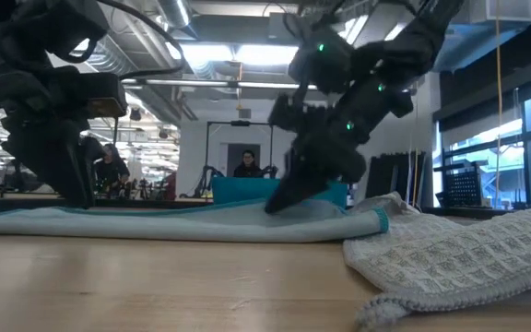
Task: Fold microfiber towels
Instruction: Fold the light blue towel
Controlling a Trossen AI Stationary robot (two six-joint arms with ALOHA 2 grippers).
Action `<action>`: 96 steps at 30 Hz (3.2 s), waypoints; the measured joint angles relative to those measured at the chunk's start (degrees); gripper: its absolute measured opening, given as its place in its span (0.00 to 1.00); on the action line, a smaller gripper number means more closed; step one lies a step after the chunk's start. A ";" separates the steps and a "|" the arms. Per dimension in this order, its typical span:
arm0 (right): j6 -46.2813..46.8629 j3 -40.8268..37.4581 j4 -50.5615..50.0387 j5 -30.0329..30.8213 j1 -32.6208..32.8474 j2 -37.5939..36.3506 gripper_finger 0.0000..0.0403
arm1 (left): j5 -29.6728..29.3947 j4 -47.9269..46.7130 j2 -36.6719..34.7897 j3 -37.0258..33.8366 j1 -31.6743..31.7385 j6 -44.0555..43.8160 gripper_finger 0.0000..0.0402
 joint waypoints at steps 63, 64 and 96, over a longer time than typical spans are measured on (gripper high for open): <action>10.01 -0.13 -20.66 30.01 30.78 -2.52 0.49 | -7.08 6.87 0.00 0.02 -12.52 3.39 0.24; 9.70 -0.14 -21.01 31.41 30.90 -2.48 0.49 | -7.08 6.85 0.00 0.02 -12.52 3.39 0.24; 10.11 0.72 -23.41 33.79 32.46 -2.37 0.19 | -7.10 7.15 0.00 0.02 -12.52 2.34 0.24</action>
